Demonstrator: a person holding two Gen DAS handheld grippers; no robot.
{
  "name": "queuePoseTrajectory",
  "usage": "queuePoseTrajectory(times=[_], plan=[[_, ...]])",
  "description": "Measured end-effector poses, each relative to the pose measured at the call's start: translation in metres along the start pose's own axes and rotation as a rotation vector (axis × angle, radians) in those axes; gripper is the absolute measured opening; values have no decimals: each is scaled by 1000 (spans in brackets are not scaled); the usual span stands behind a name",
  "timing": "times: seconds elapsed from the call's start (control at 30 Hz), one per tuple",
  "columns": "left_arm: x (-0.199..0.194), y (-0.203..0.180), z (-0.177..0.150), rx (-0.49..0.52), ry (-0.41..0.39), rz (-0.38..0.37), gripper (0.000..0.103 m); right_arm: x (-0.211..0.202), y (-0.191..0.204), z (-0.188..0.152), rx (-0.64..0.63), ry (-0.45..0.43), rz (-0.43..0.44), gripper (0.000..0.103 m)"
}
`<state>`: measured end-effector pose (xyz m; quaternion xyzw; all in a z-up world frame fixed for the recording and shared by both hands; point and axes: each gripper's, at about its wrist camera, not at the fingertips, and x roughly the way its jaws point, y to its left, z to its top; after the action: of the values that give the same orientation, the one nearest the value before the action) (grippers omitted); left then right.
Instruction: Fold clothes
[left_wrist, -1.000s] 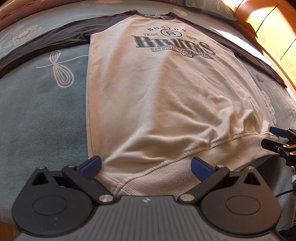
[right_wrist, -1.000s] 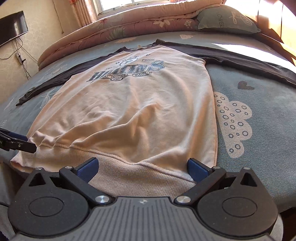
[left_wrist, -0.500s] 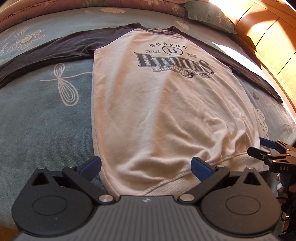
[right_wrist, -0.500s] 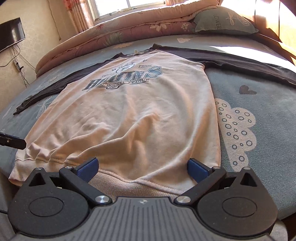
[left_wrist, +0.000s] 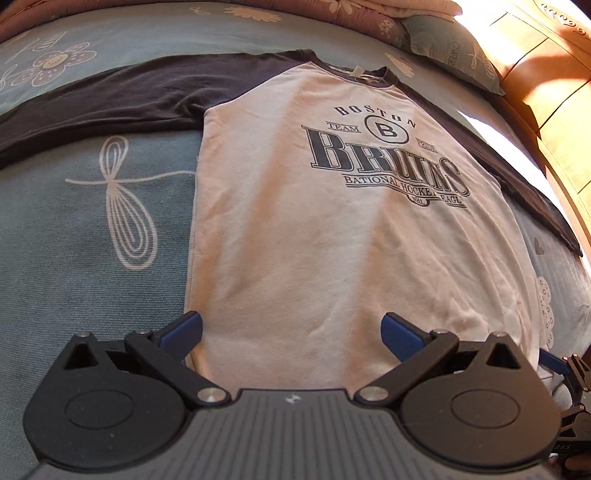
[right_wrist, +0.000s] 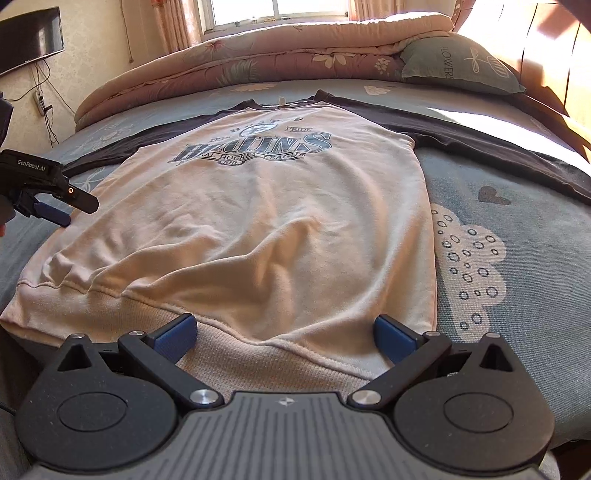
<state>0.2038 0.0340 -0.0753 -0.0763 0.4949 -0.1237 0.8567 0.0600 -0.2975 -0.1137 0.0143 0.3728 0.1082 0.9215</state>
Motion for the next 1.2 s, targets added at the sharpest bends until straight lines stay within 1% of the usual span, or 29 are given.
queuePoseTrajectory(times=[0.1, 0.2, 0.27, 0.3, 0.33, 0.53, 0.67, 0.73, 0.77, 0.8, 0.87, 0.9, 0.97, 1.07, 1.13, 1.2], plan=[[1, -7, 22, 21, -22, -69, 102, 2, 4, -1, -27, 3, -20, 103], [22, -3, 43, -41, -5, -153, 102, 2, 4, -1, -31, 4, -22, 103], [40, 5, 51, -96, 13, -160, 102, 1, 4, -1, -32, 5, -20, 103], [47, 10, 54, -110, 8, -129, 102, 1, 4, 0, -34, 6, -19, 103], [51, 15, 55, -114, -9, -122, 102, 1, 4, -1, -35, 6, -18, 103], [44, 32, 75, -203, -42, -80, 102, 1, 4, -1, -41, 0, -17, 103], [43, 32, 86, -231, -73, -144, 102, 1, 4, -2, -45, -5, -18, 103], [53, 30, 87, -234, -43, -156, 102, 1, 4, -2, -46, -5, -17, 103], [60, 29, 86, -234, -19, -147, 102, 2, 4, -2, -46, -4, -17, 103], [65, 28, 84, -227, -17, -129, 102, 2, 4, -2, -47, -4, -17, 103], [62, 26, 82, -243, -48, -78, 102, 2, 4, -2, -47, -4, -17, 103], [60, 24, 82, -258, -46, -50, 102, 2, 4, -2, -48, -4, -18, 103], [53, 17, 82, -255, -28, -35, 102, 2, 4, -1, -48, -3, -18, 103], [36, -2, 71, -178, -12, -91, 102, 2, 4, -1, -49, -3, -19, 103], [25, -14, 58, -129, -3, -115, 102, 2, 4, -1, -49, -4, -20, 103], [21, -21, 42, -103, 14, -122, 102, 2, 5, -1, -49, -1, -24, 103]])
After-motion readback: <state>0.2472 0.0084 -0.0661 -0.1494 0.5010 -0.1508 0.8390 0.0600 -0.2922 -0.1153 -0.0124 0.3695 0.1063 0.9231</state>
